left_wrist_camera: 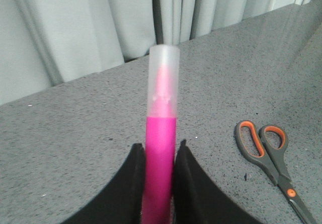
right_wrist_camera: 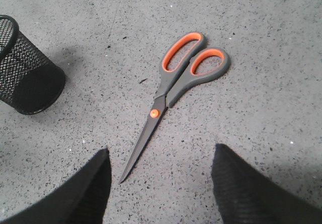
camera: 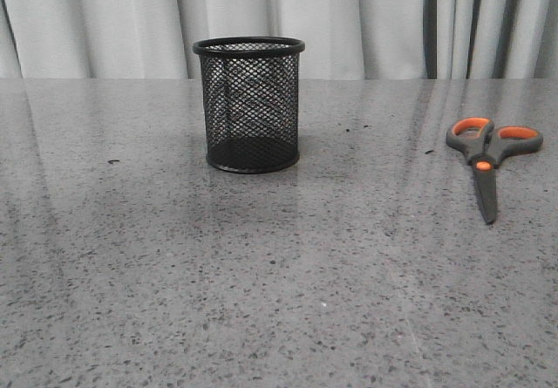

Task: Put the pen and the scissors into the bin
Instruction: 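Lift the highlighter and carry it above the black mesh cup, then lower the highlighter into the cup and open the left gripper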

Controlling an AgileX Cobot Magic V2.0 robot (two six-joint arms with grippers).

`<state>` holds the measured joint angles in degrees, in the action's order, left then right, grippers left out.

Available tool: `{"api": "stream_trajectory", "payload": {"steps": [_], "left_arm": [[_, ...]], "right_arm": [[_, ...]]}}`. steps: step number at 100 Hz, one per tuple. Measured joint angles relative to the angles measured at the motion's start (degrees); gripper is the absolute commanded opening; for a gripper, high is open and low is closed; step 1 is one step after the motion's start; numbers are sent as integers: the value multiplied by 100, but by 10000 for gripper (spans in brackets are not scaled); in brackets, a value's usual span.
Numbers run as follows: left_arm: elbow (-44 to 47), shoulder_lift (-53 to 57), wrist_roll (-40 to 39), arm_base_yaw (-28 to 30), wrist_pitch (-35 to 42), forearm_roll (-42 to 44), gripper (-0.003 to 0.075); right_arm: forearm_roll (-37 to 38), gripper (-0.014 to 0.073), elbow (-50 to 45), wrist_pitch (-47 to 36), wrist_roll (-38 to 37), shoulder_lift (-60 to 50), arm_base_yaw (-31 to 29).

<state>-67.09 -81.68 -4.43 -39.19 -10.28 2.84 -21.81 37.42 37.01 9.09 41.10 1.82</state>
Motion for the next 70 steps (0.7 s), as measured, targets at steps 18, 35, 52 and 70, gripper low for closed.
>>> {"api": "stream_trajectory", "payload": {"steps": [18,35,52,70], "left_arm": [[24,-481,0,-37,545,-65,-20],[24,-661,0,-37,693,-76,-20],[24,-919,0,-37,661,-99,-19],[24,-950,0,-37,536,-102,-13]], "right_arm": [[0,394,0,23,0,0,0],[4,394,0,52,8,0,0],[4,393,0,52,8,0,0],[4,394,0,52,8,0,0]]}}
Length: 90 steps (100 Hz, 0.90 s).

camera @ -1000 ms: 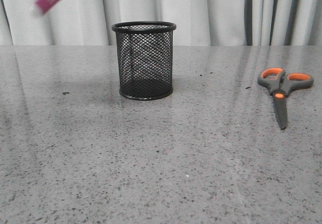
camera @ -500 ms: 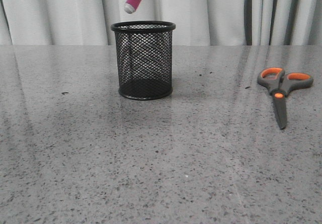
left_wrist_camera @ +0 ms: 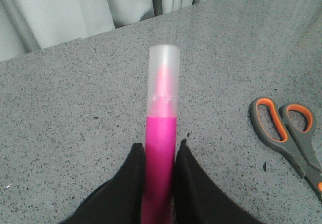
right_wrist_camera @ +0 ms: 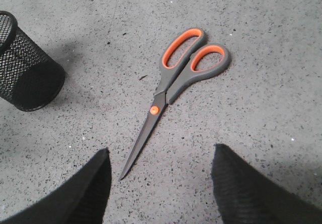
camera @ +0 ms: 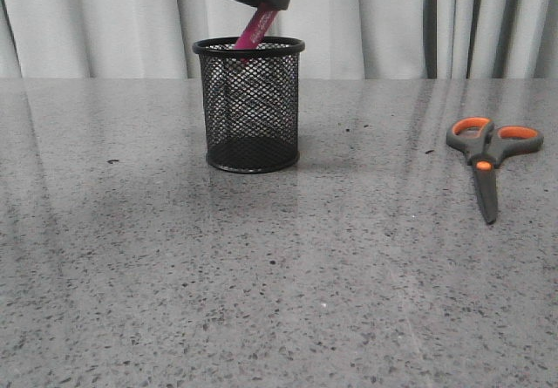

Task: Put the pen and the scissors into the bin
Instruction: 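Lower the highlighter into the cup and open the left gripper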

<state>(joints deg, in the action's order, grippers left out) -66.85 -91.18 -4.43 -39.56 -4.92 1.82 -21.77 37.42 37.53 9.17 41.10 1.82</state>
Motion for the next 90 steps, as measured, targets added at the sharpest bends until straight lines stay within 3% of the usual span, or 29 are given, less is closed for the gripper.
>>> {"api": "stream_trajectory", "payload": {"steps": [9,27,33,49,71,90], "left_arm": [[0,0,0,0,-29,-10,52],[0,0,0,0,-67,-38,337],[0,0,0,0,-109,-80,372],[0,14,0,0,-170,-182,345],[0,605,0,60,-358,-182,251],[22,1280,0,587,-764,-79,238]], "right_arm": [[0,394,0,-37,0,0,0],[0,394,0,-46,0,0,0],[0,394,0,-46,0,0,0],[0,394,0,94,0,0,0],[0,394,0,289,0,0,0],[0,393,0,407,0,108,0]]}}
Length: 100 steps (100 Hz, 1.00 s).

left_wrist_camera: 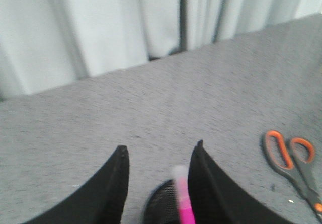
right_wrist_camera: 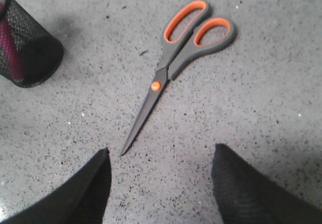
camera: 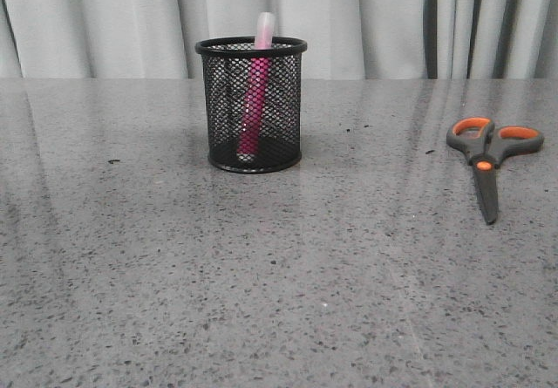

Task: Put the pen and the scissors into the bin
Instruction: 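Lower the highlighter into the cup and open the left gripper, then move the right gripper down over the scissors handles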

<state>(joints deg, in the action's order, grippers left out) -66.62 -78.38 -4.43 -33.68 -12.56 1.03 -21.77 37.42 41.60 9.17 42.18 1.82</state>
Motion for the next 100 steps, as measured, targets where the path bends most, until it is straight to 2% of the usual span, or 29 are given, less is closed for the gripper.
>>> {"api": "stream_trajectory", "payload": {"steps": [26,51,66,81,90,100], "left_arm": [[122,632,0,651,-507,34,238],[136,685,0,827,-1279,122,238],[140,685,0,827,-1429,181,238],[140,698,0,827,-1477,214,238],[140,723,0,827,-1490,252,238],[140,730,0,827,-1490,292,238]], "right_arm": [[-22,393,0,-189,0,313,0],[-342,393,66,-273,0,482,0],[-361,393,567,201,116,1164,0],[-260,363,1200,321,122,1859,323],[158,363,1585,427,-270,2358,596],[809,363,1957,598,-1061,2997,897]]}}
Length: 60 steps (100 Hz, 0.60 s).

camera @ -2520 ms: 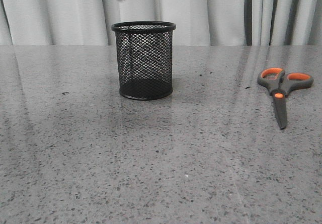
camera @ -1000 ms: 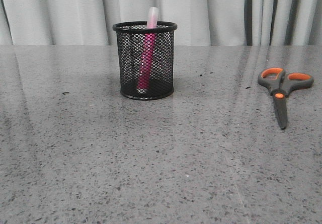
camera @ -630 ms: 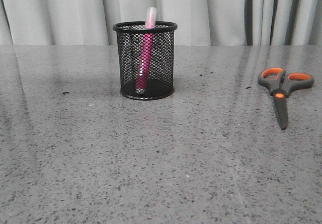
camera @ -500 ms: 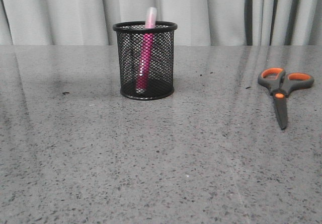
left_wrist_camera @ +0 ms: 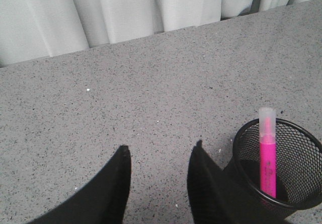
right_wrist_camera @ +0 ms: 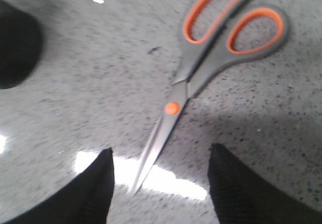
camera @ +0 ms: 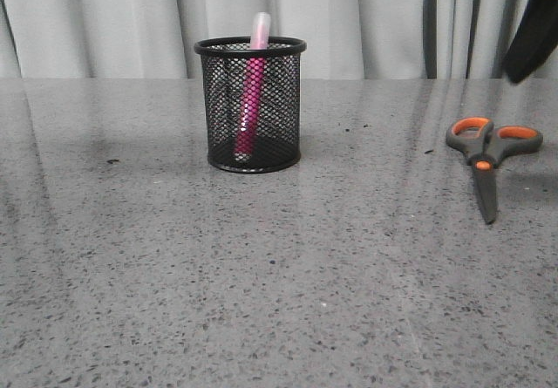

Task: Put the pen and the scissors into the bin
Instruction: 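Move the right gripper down over the scissors handles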

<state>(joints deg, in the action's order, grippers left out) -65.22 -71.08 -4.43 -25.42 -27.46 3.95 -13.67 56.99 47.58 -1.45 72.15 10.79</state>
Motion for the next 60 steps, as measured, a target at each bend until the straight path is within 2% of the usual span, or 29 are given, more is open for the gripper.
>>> {"api": "stream_trajectory", "payload": {"steps": [13,19,35,60], "left_arm": [[0,0,0,0,0,11,238],[0,0,0,0,0,19,238],[0,0,0,0,0,19,238],[0,13,0,0,69,19,238]], "right_arm": [[961,363,490,168,-1016,780,333],[1185,363,706,260,-1338,1055,464],[1498,363,1159,336,-1858,1670,668],[1870,363,1567,666,-2264,2204,699]]}}
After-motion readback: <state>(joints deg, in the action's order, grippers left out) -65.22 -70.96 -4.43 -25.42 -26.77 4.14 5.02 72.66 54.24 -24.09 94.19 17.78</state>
